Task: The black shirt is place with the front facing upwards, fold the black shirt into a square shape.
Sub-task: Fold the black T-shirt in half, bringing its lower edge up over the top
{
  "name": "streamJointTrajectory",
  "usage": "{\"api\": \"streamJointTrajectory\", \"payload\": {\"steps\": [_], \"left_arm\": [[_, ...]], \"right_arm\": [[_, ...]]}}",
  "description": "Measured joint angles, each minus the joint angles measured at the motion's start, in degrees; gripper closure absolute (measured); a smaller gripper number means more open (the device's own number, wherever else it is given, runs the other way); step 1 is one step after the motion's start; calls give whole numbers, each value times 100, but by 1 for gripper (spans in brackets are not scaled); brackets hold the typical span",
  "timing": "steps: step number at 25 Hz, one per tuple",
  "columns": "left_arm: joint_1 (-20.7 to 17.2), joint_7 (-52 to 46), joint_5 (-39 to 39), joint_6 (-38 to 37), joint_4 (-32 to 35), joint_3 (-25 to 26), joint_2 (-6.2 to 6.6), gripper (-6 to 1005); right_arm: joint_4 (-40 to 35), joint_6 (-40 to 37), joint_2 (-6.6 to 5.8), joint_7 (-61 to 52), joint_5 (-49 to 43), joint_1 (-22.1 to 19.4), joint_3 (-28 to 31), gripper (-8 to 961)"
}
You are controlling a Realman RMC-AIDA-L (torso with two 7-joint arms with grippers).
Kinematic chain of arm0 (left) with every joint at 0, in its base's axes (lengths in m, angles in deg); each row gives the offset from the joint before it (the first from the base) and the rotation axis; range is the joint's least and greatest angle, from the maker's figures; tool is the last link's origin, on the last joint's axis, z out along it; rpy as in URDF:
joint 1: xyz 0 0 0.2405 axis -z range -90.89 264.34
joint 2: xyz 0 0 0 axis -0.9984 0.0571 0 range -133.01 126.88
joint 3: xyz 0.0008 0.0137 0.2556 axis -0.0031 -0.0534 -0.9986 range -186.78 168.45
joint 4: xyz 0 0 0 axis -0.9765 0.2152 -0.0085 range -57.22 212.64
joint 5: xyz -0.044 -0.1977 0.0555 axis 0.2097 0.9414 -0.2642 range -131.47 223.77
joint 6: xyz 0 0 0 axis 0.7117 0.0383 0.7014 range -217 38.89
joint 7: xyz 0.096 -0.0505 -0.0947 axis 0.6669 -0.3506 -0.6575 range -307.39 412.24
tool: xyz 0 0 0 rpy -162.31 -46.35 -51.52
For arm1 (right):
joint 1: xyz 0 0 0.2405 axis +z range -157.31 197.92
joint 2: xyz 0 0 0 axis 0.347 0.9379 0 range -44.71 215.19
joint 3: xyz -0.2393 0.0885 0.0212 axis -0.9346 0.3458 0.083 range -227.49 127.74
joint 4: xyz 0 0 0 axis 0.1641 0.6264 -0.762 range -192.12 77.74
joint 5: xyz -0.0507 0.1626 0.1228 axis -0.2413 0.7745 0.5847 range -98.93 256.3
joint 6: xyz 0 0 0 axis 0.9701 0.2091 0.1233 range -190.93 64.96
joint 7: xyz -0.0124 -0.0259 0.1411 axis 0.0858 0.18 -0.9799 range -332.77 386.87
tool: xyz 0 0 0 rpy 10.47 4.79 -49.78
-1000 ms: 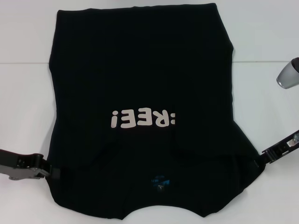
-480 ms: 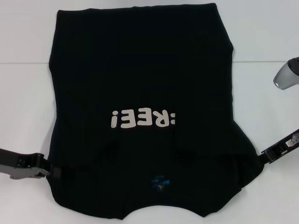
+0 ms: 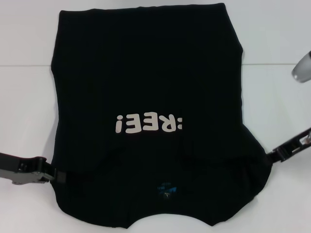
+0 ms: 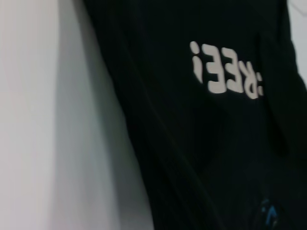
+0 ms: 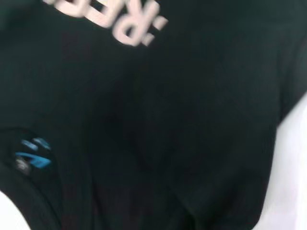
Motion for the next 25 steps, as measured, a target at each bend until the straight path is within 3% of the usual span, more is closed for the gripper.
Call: {"api": "streamJointTrajectory", "payload": {"steps": [5, 19, 25], "left_arm": [[0, 59, 70, -63, -85, 2, 55, 977], [-9, 185, 187, -509, -187, -56, 167, 977], [-28, 255, 153, -941, -338, -516, 240, 976]], "right_arm": [[-228, -380, -138, 111, 280, -52, 210, 915], [-266, -856, -207, 350, 221, -91, 224, 924], [-225, -1428, -228, 662, -233, -137, 194, 923]]}}
